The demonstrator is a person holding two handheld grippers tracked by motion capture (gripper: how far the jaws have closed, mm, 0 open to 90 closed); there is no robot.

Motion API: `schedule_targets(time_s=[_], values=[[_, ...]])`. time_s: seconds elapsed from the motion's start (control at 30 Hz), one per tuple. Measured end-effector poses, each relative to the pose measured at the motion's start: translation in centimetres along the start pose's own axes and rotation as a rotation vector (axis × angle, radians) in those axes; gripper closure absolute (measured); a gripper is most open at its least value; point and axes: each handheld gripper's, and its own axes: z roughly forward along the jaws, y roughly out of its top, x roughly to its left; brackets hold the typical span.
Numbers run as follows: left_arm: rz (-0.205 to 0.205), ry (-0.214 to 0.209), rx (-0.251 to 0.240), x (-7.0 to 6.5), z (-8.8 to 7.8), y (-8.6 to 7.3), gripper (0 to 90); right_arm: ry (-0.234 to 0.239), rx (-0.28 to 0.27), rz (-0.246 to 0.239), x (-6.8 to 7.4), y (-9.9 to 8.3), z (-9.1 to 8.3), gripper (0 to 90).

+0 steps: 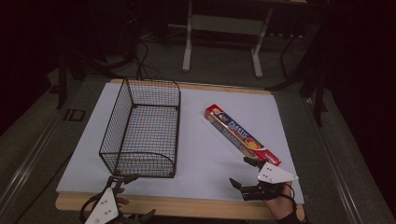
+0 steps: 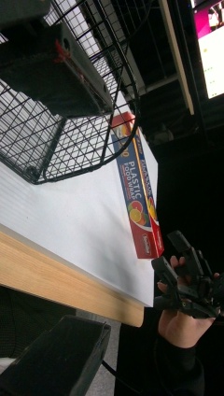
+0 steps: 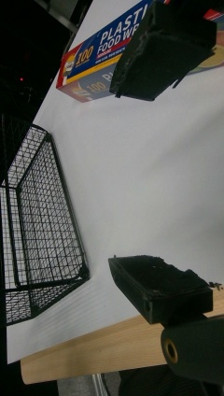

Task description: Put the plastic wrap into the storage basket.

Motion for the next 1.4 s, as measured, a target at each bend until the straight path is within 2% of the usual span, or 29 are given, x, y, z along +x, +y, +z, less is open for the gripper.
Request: schedule_targets(time_s=[0.07,0.23,0.3,0.4,0.43,0.47,0.67,0.77,0.87,0.97,1.03,1.07,1.17,1.2,1.3,1.4], values=[[-0.001,0.0,0.001,0.0,0.0,0.0,0.0,0.003,-0.001,-0.007,0.1,0.0,0.0,13.6],[0.003,0.001,0.008,0.0,0.1,0.0,0.1,0.047,-0.035,0.032,0.0,0.3,-0.3,13.2],[0.003,0.001,0.009,0.0,0.1,0.0,0.0,0.054,-0.043,0.032,0.0,0.4,-0.4,13.2],[0.003,0.003,0.01,0.0,0.1,0.0,0.0,0.037,-0.04,0.018,0.0,0.5,-0.4,13.1],[0.004,0.003,0.01,-0.1,0.1,0.0,0.1,-0.003,-0.031,-0.003,0.2,0.6,-0.5,13.1],[0.004,0.003,0.01,-0.1,0.1,0.0,0.1,-0.014,-0.029,-0.013,0.2,0.6,-0.5,13.1],[0.012,0.004,0.023,-0.2,0.2,0.0,0.0,-0.041,-0.01,-0.051,0.1,0.6,0.0,13.2],[0.013,0.001,0.022,-0.2,0.3,0.0,0.0,-0.055,-0.019,-0.043,-0.4,0.8,0.2,13.6],[0.008,0.004,0.023,-0.2,0.2,0.0,0.0,-0.073,0.0,-0.023,-1.5,1.1,0.1,16.0],[0.006,0.003,0.028,-0.2,0.3,0.0,0.0,-0.097,0.016,-0.028,-2.2,1.2,-0.1,15.9],[0.005,0.002,0.029,-0.2,0.3,0.0,0.1,-0.109,0.029,0.007,-3.6,1.3,-0.3,13.8],[0.007,0.001,0.03,-0.2,0.3,0.0,0.1,-0.109,0.029,0.007,-3.6,1.3,-0.3,13.8],[0.005,0.003,0.031,-0.2,0.3,0.0,0.1,-0.15,0.064,0.017,-5.1,1.2,-0.4,12.5],[0.004,0.004,0.03,-0.2,0.3,0.0,0.1,-0.15,0.064,0.017,-5.1,1.2,-0.4,12.5],[0.002,0.005,0.03,-0.1,0.3,0.0,0.0,-0.163,0.094,0.05,-6.6,1.3,-0.4,11.4],[0.002,0.003,0.031,-0.1,0.4,-0.1,0.0,-0.169,0.103,0.057,-7.3,1.5,-0.5,11.3]])
